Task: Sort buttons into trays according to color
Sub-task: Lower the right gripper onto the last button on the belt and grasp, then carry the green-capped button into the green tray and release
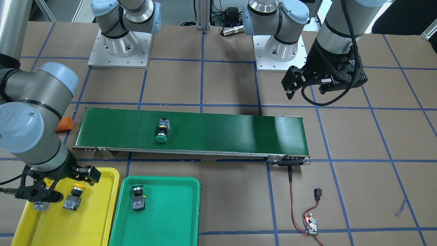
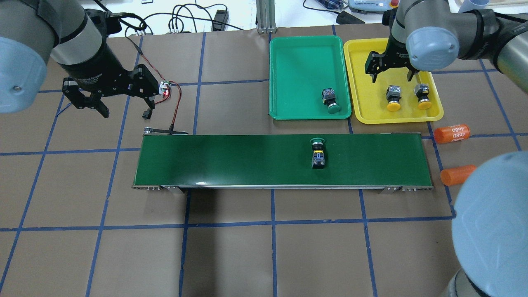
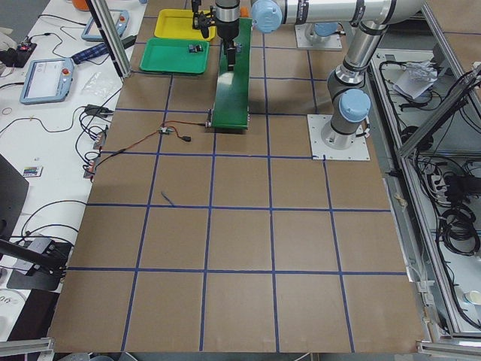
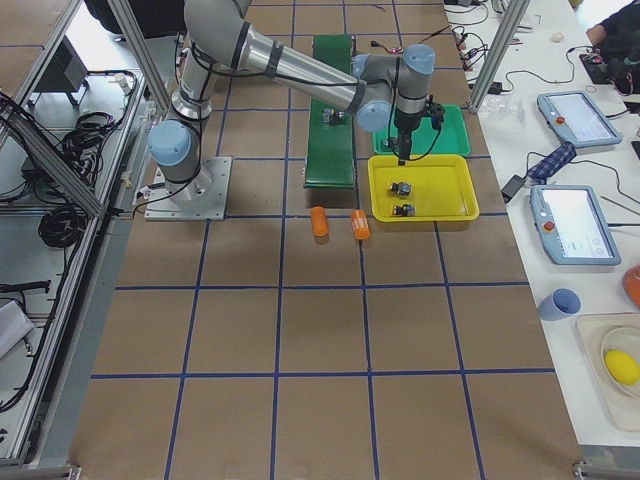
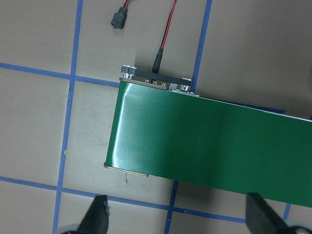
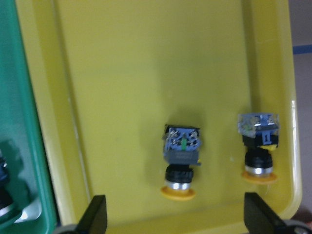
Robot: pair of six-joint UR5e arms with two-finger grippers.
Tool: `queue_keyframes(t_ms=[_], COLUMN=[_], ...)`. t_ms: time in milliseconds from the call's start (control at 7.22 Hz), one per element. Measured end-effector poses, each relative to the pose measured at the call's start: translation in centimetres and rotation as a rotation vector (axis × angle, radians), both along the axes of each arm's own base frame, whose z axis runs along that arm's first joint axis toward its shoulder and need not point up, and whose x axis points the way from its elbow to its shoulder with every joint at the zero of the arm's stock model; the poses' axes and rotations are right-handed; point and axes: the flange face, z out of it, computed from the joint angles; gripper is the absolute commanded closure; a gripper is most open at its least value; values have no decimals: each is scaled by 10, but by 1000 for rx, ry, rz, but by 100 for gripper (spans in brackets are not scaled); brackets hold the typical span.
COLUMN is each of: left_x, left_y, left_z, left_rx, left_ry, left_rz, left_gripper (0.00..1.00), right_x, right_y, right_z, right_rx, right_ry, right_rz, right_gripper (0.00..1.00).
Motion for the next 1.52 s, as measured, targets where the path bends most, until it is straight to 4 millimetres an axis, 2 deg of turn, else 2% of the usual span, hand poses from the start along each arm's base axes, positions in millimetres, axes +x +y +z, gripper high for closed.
queue_keyframes(t_ms=[138, 277, 554, 692, 969, 1108, 1246, 1523], left_x=[1, 2, 2, 2, 2, 2, 2, 2], left_y=[-1, -2, -1, 0, 0, 1, 1, 1], left_z=[0, -1, 0, 1, 2, 1, 2, 1], left_rx=[2, 3, 2, 0, -2, -1, -3, 0], left_ry=[-2, -4, -4, -5, -5, -6, -7, -7], left_rz=[1, 2, 1, 0, 0, 0, 0, -1], left_gripper=[0, 0, 0, 0, 0, 0, 0, 0], right_x=[34, 66, 117, 130, 133, 131, 130, 128], right_y=[30, 57, 91, 101, 120, 128, 133, 136], right_z=[14, 16, 7, -3, -33, -48, -60, -71], right_rx=[28, 59, 118, 154, 228, 259, 284, 312], right_ry=[-29, -66, -88, -83, -72, -68, -64, -53], right_rz=[19, 33, 40, 31, 14, 10, 5, -4], right_gripper=[0, 0, 0, 0, 0, 21, 99, 100])
